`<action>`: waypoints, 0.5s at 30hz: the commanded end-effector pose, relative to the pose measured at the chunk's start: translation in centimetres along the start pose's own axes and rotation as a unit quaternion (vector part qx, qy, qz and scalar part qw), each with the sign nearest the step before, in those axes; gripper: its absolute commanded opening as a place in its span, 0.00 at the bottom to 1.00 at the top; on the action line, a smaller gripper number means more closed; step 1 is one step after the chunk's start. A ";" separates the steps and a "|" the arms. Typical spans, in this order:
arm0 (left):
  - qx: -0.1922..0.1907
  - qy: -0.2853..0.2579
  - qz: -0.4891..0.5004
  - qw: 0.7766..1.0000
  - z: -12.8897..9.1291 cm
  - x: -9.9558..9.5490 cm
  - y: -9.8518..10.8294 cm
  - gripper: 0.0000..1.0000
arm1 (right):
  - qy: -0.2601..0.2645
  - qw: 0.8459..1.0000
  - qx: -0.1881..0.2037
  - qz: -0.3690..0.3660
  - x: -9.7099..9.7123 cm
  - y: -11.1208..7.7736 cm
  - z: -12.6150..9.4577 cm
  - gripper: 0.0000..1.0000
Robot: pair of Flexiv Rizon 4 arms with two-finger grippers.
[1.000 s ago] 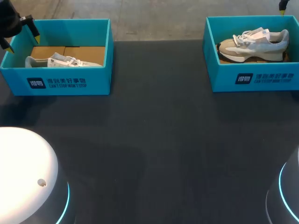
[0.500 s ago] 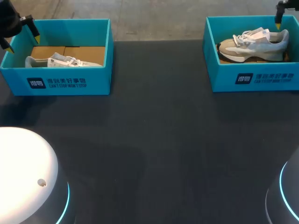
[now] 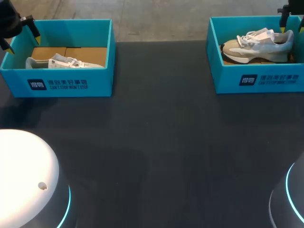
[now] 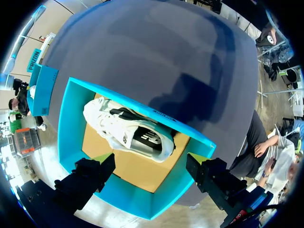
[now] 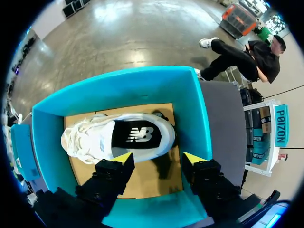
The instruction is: Take the shoe out of the shoebox, open the shoe tongue, remove and reinsert the insole, then place the shoe into the shoebox
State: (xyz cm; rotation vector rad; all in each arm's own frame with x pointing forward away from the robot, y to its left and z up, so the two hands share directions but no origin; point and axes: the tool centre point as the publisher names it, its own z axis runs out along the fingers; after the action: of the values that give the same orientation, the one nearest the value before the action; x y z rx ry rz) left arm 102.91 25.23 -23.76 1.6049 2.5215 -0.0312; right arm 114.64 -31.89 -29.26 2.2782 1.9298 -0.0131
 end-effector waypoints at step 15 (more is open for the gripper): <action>0.001 0.001 0.001 1.000 0.0 0.0 0.1 1.00 | -0.012 1.000 0.014 0.001 -0.9 2.8 3.2 0.49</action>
State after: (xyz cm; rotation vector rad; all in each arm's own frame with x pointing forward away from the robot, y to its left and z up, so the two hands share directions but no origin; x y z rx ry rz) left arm 102.91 25.23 -23.76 1.6050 2.5215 -0.0312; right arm 116.41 -33.37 -31.36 2.2747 1.9170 -0.0517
